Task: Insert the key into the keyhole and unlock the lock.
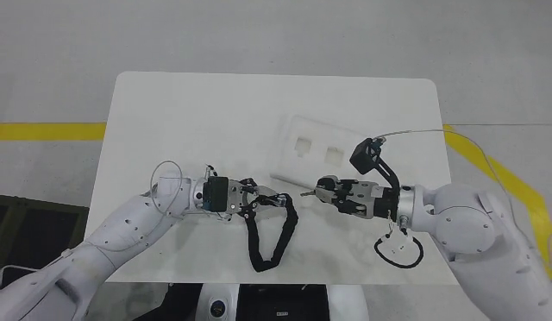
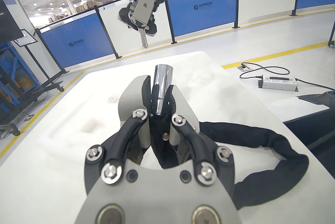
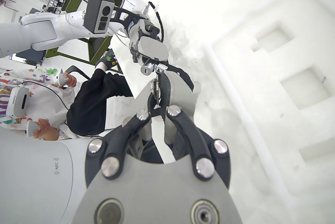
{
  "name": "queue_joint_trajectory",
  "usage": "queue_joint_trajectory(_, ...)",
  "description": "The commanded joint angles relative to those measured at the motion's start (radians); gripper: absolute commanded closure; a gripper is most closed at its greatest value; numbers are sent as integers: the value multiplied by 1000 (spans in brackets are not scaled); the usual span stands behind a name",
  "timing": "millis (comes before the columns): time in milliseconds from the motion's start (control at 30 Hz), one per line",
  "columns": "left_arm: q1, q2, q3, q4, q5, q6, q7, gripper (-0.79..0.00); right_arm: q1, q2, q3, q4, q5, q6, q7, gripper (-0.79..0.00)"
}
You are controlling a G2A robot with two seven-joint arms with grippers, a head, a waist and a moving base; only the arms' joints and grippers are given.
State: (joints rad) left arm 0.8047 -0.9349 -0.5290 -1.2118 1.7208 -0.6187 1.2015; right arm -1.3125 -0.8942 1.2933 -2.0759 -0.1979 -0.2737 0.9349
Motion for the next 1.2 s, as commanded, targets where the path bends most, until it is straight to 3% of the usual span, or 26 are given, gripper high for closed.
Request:
queue_joint_trajectory(0,-15,0,4,0,-9,-5,-5,0,0,0,-1,0,1,-1,0,0)
queue_joint_trajectory(333,-56,13,-22,-25,4,-38,-38,0,-7,-1,0,8,24,-17,-21,0)
queue_joint_trajectory(600,-56,-5,-2,-4,-39,-17,-18,0,-26,-4,0,-25,34,18,-77,0)
queue_joint_trajectory(967,-54,-9,-2,9,-43,-10,-11,0,-63,-8,-37,-181,-166,209,-112,0)
queue_joint_trajectory(1167,-54,-9,-2,9,-43,-10,-11,0,-48,-15,-74,-183,-196,258,-133,0)
